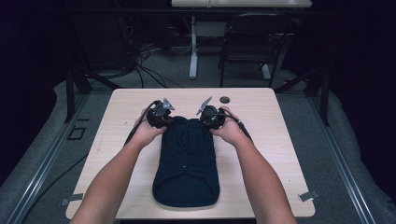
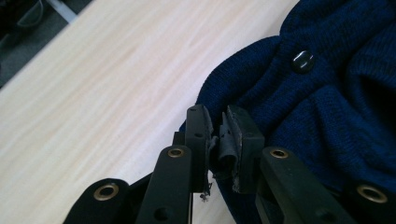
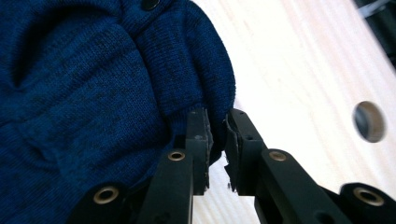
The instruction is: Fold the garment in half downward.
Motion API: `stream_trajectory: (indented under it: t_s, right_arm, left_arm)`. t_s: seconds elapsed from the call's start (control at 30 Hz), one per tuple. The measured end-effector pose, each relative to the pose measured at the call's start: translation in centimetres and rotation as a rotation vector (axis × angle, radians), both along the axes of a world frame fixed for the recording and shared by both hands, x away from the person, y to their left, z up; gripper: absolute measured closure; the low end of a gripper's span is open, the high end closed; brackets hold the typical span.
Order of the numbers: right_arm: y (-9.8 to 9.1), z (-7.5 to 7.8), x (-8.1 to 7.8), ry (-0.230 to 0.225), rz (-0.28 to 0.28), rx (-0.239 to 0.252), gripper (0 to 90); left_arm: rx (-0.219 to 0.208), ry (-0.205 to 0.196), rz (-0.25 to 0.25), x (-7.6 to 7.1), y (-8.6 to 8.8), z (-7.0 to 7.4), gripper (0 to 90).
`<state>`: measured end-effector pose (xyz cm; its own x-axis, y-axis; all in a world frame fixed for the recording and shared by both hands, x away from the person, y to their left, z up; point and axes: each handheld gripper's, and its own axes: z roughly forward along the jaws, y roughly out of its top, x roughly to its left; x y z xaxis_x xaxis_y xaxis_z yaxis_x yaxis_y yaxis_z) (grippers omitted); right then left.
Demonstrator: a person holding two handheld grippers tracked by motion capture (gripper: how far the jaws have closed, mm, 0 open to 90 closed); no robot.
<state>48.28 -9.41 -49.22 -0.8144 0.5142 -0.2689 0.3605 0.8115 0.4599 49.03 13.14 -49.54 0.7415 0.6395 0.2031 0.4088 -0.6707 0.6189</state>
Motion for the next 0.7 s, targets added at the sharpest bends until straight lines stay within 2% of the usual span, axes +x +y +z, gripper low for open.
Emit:
stream_trajectory:
  t_s: [0.07,0.1,0.2,0.33,0.47,0.53,0.57,0.7]
  right_arm:
    - [0.0,1.1,0.0,-0.028,0.008,0.000,79.5]
    - [0.0,1.1,0.0,-0.028,0.008,0.000,79.5]
    - [0.1,2.6,-0.1,-0.052,0.010,0.007,79.8]
    - [0.1,3.6,-0.1,-0.070,0.009,0.013,79.9]
    - [0.3,5.2,0.1,-0.098,0.014,-0.002,80.1]
    - [0.3,5.6,0.2,-0.102,0.014,-0.006,80.1]
    - [0.3,6.2,0.2,-0.120,0.014,-0.017,80.1]
    - [0.2,7.3,0.4,-0.147,0.014,-0.009,80.1]
  left_arm:
    - [0.012,-0.019,-0.001,0.0,0.0,0.8,79.8]
    - [0.012,-0.024,-0.003,0.0,0.0,1.1,79.8]
    - [0.016,-0.055,-0.004,0.1,0.2,3.0,79.8]
    - [0.017,-0.076,-0.003,0.0,0.2,4.0,79.8]
    - [0.019,-0.111,0.000,0.1,0.2,5.5,79.9]
    - [0.021,-0.114,0.001,0.1,0.2,5.7,79.9]
    - [0.019,-0.128,0.000,0.2,0.2,6.4,79.9]
    - [0.006,-0.151,0.001,0.2,0.3,7.2,79.9]
